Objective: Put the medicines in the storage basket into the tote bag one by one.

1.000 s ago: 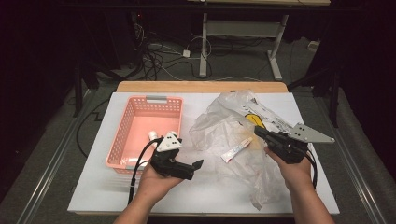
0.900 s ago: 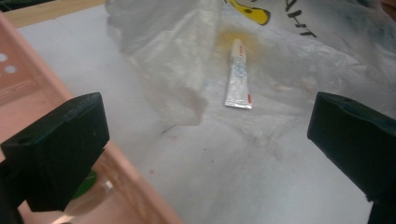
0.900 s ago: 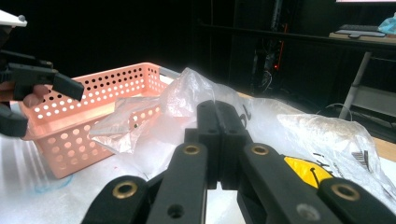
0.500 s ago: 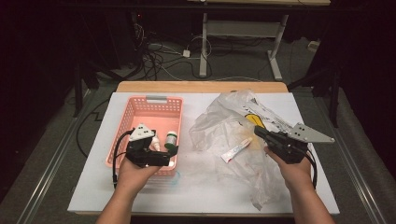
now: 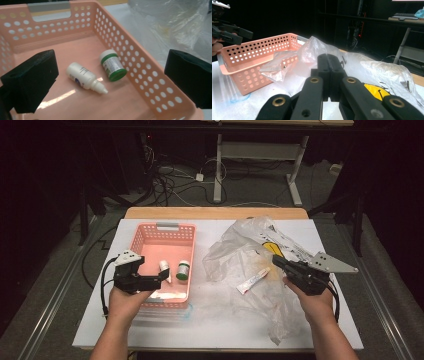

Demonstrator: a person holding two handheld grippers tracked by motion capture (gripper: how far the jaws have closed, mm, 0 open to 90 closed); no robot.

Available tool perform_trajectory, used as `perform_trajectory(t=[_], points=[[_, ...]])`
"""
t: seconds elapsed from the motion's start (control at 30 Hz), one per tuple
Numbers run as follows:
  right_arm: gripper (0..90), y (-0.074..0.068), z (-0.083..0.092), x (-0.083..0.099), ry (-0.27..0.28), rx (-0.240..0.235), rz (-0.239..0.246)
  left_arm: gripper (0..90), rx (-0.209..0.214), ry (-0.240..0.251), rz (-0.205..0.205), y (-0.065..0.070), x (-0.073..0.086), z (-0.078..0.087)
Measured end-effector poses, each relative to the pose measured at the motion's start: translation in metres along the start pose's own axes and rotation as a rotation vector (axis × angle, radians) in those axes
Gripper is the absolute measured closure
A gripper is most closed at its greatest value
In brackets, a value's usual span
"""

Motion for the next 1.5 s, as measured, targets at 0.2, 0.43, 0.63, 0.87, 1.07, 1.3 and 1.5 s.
perform_trajectory(t=[0.2,0.43,0.63,0.87,1.07,1.3,1.5], points=[[90.0,-0.001,-0.001,0.001,0.000,-0.002,0.000,0.0,-0.006,-0.013,0.000,0.000,0.002,-0.003],[90.0,-0.001,-0.001,0.001,-0.004,-0.001,-0.001,0.0,0.017,-0.021,-0.011,0.005,0.001,-0.007],[90.0,-0.002,-0.003,0.001,-0.004,-0.005,0.005,0.0,0.016,-0.034,-0.043,0.012,-0.010,-0.014],[90.0,-0.001,-0.002,0.001,-0.006,-0.001,0.001,0.0,0.014,-0.041,-0.053,0.014,-0.024,-0.024],[90.0,-0.002,-0.002,0.001,-0.003,-0.002,0.003,0.0,0.035,-0.066,-0.029,0.010,-0.031,-0.037],[90.0,-0.001,-0.001,0.000,-0.001,0.000,0.001,0.0,0.036,-0.114,-0.018,0.004,-0.034,-0.054],[90.0,0.000,0.000,0.000,-0.001,0.002,0.001,0.0,0.033,-0.166,-0.018,0.002,-0.036,-0.066]])
Point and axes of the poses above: each handheld gripper's, and its own axes: z roughly backward along the jaws, x roughly out of its underside, y roughly to its right, the point moved 3 cm from there along -z, roughly forward along the jaws, and after that the axes turned 5 degrees about y, right-handed, at the moved point
